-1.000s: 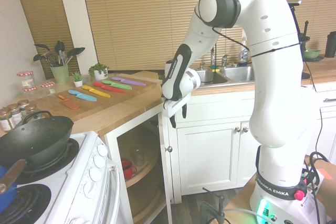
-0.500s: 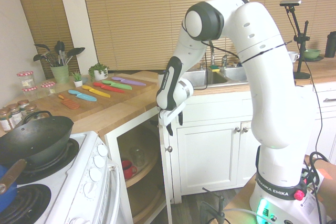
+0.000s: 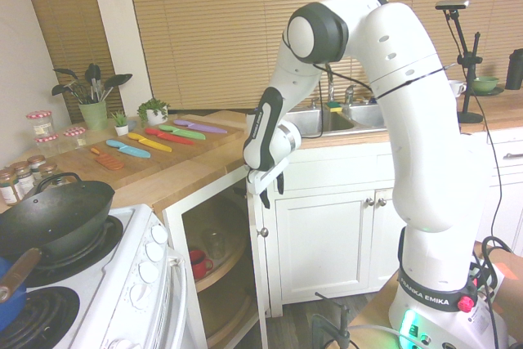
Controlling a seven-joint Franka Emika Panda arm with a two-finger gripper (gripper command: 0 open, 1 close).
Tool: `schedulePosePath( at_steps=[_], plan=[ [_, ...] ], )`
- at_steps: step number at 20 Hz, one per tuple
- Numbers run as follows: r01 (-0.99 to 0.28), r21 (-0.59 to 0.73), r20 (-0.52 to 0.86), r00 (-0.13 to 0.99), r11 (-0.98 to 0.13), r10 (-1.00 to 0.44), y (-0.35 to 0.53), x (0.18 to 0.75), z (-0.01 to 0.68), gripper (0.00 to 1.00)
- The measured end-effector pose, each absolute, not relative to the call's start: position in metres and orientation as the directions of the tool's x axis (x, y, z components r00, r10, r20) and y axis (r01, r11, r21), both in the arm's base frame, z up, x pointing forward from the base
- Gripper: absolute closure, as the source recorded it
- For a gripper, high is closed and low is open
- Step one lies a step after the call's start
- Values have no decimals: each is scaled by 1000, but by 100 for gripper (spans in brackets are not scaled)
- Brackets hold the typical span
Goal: Close the cabinet
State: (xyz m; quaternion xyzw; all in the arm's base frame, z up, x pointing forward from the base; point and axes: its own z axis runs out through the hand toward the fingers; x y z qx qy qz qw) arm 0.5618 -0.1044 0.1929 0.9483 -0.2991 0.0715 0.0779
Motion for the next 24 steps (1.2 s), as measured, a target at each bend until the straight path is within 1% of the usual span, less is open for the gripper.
schedulePosePath(
  at_steps=[14,24],
  plan=[
    [-567,138,200,819,-812,-538,-103,557,197,100],
    [-548,178,206,833,-818,-513,-69,546,189,100]
  ],
)
